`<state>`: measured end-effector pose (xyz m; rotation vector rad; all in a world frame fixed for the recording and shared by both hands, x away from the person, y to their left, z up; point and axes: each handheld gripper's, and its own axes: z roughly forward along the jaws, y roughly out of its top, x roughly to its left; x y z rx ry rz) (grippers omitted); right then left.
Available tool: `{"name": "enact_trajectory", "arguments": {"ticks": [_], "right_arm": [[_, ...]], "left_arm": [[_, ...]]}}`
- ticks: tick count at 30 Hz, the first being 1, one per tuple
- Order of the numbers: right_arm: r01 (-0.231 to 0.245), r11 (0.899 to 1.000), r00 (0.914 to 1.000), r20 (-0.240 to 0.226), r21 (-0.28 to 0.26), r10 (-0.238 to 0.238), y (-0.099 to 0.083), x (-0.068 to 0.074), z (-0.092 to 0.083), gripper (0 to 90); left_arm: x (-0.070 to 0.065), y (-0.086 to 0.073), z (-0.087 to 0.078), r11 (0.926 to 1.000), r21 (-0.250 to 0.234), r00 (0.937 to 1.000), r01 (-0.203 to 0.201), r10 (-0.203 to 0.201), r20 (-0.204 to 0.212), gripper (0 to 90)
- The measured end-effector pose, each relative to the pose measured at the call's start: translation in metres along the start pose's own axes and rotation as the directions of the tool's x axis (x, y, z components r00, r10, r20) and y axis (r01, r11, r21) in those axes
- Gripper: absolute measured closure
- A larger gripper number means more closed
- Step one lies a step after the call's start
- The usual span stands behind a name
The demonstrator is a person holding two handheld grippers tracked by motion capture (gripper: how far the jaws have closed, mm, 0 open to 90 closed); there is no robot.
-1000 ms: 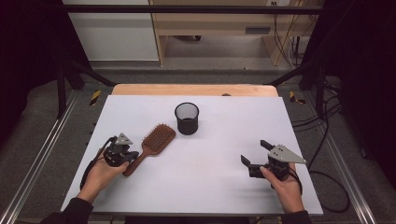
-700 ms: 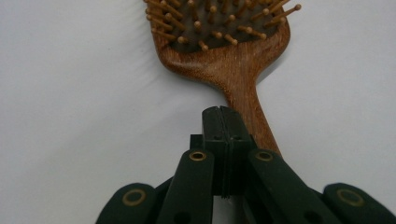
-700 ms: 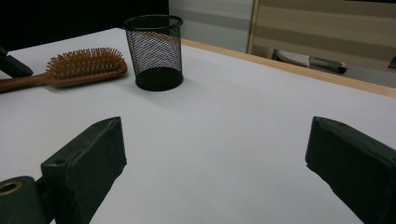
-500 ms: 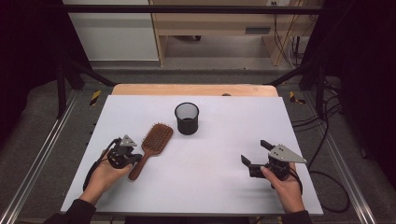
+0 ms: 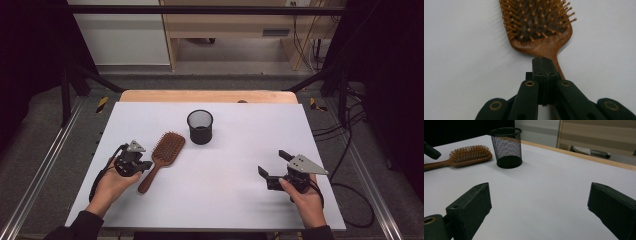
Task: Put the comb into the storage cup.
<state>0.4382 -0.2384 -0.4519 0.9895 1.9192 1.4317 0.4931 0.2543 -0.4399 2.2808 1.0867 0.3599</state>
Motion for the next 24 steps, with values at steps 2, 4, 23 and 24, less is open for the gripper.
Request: {"name": "enact_trajectory", "arguments": {"ticks": [2, 4, 23, 24], "right_arm": [[0.0, 1.0, 1.0, -0.001, 0.0, 0.0, 0.0, 0.0, 0.0, 4.9], [0.002, 1.0, 1.0, -0.005, -0.001, -0.002, 0.0, 0.0, 0.0, 4.9], [0.006, 1.0, 0.9999, -0.012, 0.022, -0.006, -0.001, 0.001, 0.001, 4.8], [0.007, 1.0, 0.9999, -0.013, 0.024, -0.007, -0.001, 0.001, 0.001, 4.8]], "left_arm": [[-0.002, 0.002, -0.001, 1.0, 0.002, 1.0, 0.001, -0.001, -0.002, 90.0], [-0.005, 0.005, -0.003, 0.9998, -0.007, 0.9999, 0.017, -0.017, -0.001, 90.0], [-0.021, 0.011, 0.0, 0.998, -0.009, 0.9959, 0.063, -0.063, -0.065, 55.2], [-0.021, 0.011, 0.001, 0.9977, -0.01, 0.9953, 0.068, -0.068, -0.069, 52.5]]}}
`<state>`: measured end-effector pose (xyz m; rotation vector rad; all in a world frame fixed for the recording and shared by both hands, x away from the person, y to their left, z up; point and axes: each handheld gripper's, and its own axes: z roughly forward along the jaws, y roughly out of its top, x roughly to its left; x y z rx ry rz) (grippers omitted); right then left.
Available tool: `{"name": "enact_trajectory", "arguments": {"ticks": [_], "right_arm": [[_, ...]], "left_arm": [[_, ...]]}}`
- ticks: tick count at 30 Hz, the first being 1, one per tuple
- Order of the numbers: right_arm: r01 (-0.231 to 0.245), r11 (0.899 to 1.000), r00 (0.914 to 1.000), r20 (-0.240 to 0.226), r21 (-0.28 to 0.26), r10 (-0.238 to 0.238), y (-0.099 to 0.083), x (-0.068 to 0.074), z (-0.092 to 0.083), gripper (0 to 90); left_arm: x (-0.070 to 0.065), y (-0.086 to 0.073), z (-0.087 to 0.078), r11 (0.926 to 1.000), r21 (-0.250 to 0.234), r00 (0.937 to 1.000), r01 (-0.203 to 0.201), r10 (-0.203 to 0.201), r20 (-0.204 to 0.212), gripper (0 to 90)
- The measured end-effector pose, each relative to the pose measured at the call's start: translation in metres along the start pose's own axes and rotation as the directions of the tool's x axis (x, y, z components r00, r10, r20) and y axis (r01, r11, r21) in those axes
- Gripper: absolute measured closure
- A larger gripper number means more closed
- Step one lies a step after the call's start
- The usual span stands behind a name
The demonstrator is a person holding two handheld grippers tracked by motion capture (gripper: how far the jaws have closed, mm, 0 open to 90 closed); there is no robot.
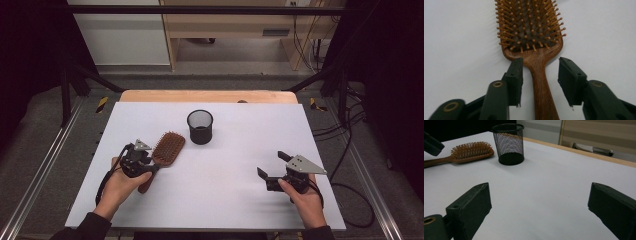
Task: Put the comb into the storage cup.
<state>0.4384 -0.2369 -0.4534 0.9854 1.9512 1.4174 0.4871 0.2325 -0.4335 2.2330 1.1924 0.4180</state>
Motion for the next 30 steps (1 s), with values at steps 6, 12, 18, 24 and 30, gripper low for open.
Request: {"name": "enact_trajectory", "arguments": {"ticks": [6, 12, 18, 24, 30], "right_arm": [[0.001, 1.0, 1.0, -0.003, 0.005, -0.001, 0.0, 0.0, 0.001, 4.8], [-0.001, 1.0, 1.0, -0.006, 0.009, 0.001, -0.001, 0.0, 0.001, 4.8], [-0.002, 1.0, 0.9999, -0.01, 0.011, 0.002, -0.001, 0.0, 0.001, 5.0], [-0.003, 1.0, 0.9999, -0.013, 0.013, 0.003, -0.001, 0.0, 0.001, 5.0], [-0.003, 1.0, 0.9999, -0.014, 0.013, 0.003, -0.001, 0.0, 0.001, 5.1]], "left_arm": [[0.001, 0.0, 0.003, 0.9996, 0.009, 0.9991, 0.027, -0.027, -0.032, 37.6], [0.001, 0.0, 0.01, 0.9988, 0.02, 0.9983, 0.044, -0.043, -0.039, 11.9], [0.0, 0.001, 0.017, 0.9979, 0.036, 0.9974, 0.054, -0.053, -0.049, 6.6], [-0.002, 0.001, 0.024, 0.9964, 0.063, 0.9971, 0.056, -0.053, -0.054, 8.7], [-0.004, 0.002, 0.025, 0.9938, 0.08, 0.9968, 0.078, -0.076, -0.022, 21.8]]}}
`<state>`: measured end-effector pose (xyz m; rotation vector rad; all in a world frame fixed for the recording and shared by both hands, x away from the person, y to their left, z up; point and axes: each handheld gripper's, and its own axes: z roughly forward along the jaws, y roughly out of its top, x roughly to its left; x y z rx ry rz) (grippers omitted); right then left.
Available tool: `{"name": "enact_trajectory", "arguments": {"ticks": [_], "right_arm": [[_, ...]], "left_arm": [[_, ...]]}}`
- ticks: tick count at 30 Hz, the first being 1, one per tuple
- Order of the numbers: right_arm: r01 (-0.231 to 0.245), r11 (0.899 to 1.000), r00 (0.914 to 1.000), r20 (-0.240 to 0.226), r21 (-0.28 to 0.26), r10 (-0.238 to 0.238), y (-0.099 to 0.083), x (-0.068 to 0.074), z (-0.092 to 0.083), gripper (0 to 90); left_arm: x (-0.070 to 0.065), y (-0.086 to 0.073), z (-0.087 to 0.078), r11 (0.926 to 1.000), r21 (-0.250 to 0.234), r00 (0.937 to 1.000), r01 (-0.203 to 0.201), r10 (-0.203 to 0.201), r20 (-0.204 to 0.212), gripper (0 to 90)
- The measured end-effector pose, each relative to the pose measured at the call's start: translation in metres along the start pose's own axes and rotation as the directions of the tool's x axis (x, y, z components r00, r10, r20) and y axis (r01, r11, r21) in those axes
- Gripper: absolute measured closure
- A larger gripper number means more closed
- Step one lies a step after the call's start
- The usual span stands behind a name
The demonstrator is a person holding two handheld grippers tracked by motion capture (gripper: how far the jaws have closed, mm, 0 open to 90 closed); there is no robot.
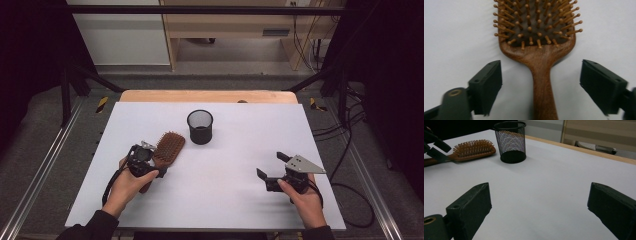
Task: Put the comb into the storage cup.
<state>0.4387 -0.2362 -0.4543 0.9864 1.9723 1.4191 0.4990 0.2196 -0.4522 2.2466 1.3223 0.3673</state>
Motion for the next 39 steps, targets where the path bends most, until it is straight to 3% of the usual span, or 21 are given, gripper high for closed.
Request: {"name": "enact_trajectory", "arguments": {"ticks": [1, 8, 23, 34, 39], "right_arm": [[0.0, 1.0, 1.0, -0.001, 0.0, 0.0, 0.0, 0.0, 0.0, 5.2], [0.001, 1.0, 1.0, -0.005, 0.004, -0.001, 0.0, 0.0005, 0.0004, 5.4], [0.004, 1.0, 0.9999, -0.013, 0.006, -0.004, 0.0, 0.0009, 0.0007, 5.7], [0.006, 1.0, 0.9999, -0.015, 0.01, -0.005, -0.0001, 0.0011, 0.0011, 5.8], [0.008, 1.0, 0.9998, -0.016, 0.012, -0.007, -0.0002, 0.0011, 0.0013, 5.8]], "left_arm": [[-0.0006, 0.0, 0.0007, 1.0, 0.006, 1.0, -0.003, 0.003, 0.006, 28.9], [-0.0004, -0.0002, 0.0021, 0.9996, 0.026, 0.9999, -0.011, 0.011, 0.003, 43.5], [0.0059, -0.0003, 0.004, 0.9984, 0.057, 1.0, -0.008, 0.008, -0.003, 56.0], [0.0033, -0.0008, 0.0031, 0.9949, 0.076, 0.9976, -0.067, 0.068, -0.012, 65.7], [0.0049, -0.0003, 0.0033, 0.9932, 0.076, 0.9962, -0.088, 0.088, 0.003, 71.7]]}}
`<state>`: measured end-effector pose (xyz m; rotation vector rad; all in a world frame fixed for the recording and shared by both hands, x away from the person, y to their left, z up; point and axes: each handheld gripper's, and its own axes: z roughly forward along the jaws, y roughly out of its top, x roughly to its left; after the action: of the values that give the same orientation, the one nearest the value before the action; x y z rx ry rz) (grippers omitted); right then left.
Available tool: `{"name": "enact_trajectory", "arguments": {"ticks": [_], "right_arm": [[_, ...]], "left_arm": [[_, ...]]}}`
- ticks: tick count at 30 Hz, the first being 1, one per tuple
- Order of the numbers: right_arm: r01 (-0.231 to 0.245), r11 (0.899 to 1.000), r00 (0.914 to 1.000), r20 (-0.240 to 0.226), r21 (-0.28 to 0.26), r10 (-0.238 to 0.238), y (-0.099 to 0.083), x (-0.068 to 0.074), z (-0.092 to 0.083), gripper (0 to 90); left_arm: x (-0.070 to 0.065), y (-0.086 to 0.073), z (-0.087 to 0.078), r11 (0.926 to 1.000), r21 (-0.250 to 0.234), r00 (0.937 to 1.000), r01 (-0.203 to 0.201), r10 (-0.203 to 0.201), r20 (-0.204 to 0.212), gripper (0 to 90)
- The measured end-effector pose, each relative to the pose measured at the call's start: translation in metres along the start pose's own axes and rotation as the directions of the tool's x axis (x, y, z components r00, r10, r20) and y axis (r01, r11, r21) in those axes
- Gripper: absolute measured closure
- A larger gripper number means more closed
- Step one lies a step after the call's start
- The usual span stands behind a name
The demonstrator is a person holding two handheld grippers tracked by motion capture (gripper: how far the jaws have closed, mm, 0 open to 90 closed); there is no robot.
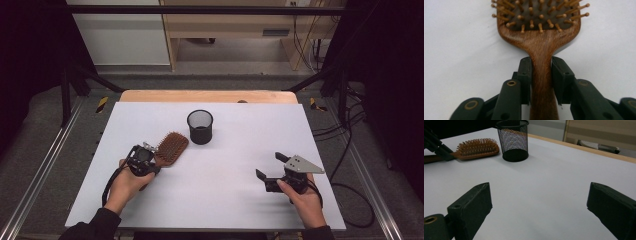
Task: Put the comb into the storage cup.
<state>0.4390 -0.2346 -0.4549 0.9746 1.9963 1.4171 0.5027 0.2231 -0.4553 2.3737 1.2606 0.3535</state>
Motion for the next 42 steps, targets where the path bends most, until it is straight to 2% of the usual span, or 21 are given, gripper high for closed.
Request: {"name": "enact_trajectory", "arguments": {"ticks": [4, 8, 11, 19, 26, 33, 40, 42], "right_arm": [[0.0, 1.0, 1.0, 0.0, 0.0, 0.0, 0.0, 0.0, 0.0, 5.8], [-0.002, 1.0, 1.0, -0.001, 0.001, 0.002, 0.0, 0.0, 0.0, 5.8], [-0.003, 1.0, 1.0, -0.001, 0.0, 0.003, 0.0, 0.0, 0.0, 5.8], [-0.005, 1.0, 1.0, -0.001, -0.002, 0.005, 0.0, 0.0, 0.0, 5.8], [-0.002, 1.0, 1.0, -0.002, -0.001, 0.002, 0.0, 0.0, 0.0, 5.8], [0.001, 1.0, 1.0, 0.0, 0.001, -0.001, 0.0, 0.0, 0.001, 5.8], [0.002, 1.0, 1.0, -0.002, 0.001, -0.002, 0.0, 0.001, 0.0, 5.8], [0.001, 1.0, 1.0, -0.001, 0.002, -0.001, 0.0, 0.0, 0.001, 5.8]], "left_arm": [[0.001, 0.002, 0.0, 0.9998, 0.017, 0.9999, -0.013, 0.013, 0.006, 72.2], [0.002, 0.001, 0.0, 0.9999, 0.006, 0.9998, -0.014, 0.014, 0.012, 72.4], [0.004, -0.002, -0.001, 0.9997, -0.02, 0.9996, -0.015, 0.015, 0.025, 72.5], [0.004, -0.005, -0.005, 0.9992, -0.008, 0.9989, -0.038, 0.038, 0.027, 72.5], [0.004, -0.016, -0.01, 0.9984, -0.035, 0.9983, -0.045, 0.046, 0.035, 72.5], [0.004, -0.019, -0.02, 0.9965, -0.062, 0.9975, -0.057, 0.06, 0.037, 72.5], [0.004, -0.014, -0.024, 0.996, -0.028, 0.9954, -0.084, 0.086, 0.044, 72.5], [0.004, -0.012, -0.023, 0.9958, -0.005, 0.9948, -0.091, 0.091, 0.044, 72.4]]}}
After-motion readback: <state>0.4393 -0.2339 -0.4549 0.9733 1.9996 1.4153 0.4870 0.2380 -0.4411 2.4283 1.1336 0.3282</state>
